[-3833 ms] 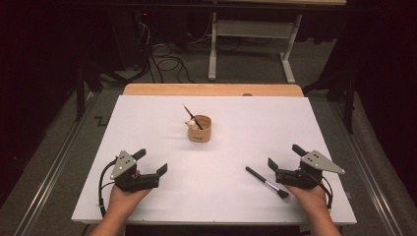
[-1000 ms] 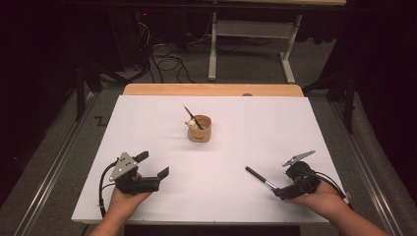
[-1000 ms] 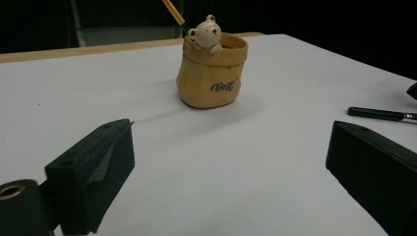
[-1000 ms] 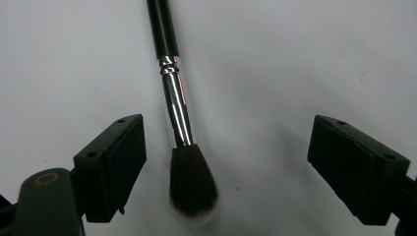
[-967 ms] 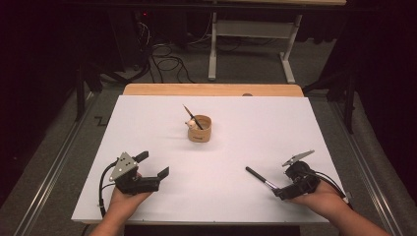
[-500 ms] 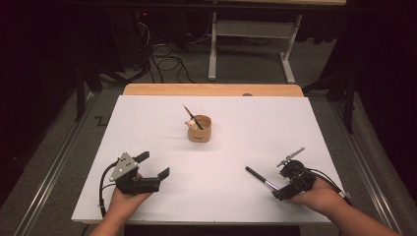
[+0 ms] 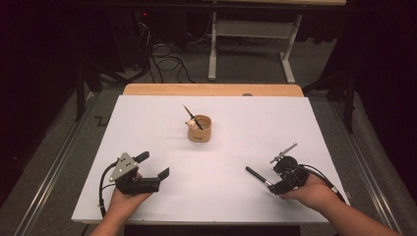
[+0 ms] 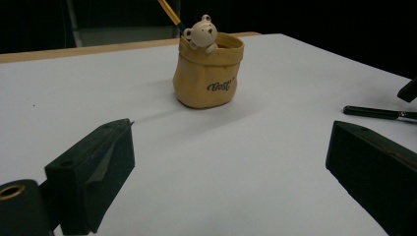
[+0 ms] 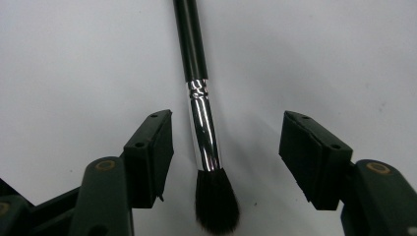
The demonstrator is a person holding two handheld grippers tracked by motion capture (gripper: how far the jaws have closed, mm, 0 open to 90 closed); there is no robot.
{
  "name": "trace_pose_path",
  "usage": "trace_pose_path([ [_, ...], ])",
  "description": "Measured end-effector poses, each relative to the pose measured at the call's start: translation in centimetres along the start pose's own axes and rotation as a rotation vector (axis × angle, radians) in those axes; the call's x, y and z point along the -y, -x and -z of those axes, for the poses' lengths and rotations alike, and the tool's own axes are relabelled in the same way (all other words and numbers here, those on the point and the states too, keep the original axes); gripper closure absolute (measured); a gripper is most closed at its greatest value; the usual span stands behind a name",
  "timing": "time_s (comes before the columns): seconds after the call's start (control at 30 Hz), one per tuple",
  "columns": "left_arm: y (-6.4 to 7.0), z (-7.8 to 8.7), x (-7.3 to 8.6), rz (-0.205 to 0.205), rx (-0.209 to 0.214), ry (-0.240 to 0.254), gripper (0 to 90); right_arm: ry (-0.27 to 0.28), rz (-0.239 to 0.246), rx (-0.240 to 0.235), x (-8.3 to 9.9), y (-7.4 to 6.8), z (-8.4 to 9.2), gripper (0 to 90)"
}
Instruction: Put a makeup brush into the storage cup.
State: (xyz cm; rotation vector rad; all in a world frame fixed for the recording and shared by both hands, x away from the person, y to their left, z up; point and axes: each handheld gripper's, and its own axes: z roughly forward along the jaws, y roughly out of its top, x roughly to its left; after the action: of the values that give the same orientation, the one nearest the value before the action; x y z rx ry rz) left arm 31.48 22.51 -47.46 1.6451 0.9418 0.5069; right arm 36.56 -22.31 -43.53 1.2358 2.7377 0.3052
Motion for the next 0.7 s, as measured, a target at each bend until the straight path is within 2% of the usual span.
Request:
trace_pose_path([
  [0.2, 0.0, 0.0, 0.0, 0.000, 0.001, 0.000, 5.3, -0.008, -0.002, -0.011, -0.5, -0.1, -0.3, 44.4],
  [0.5, 0.0, 0.0, 0.0, 0.002, 0.003, 0.000, 5.3, -0.027, 0.022, -0.034, -1.1, -0.6, -0.7, 53.8],
  [0.7, -0.1, 0.1, 0.0, -0.002, 0.004, -0.002, 5.3, -0.024, 0.031, -0.026, -1.4, -0.8, -0.8, 57.5],
])
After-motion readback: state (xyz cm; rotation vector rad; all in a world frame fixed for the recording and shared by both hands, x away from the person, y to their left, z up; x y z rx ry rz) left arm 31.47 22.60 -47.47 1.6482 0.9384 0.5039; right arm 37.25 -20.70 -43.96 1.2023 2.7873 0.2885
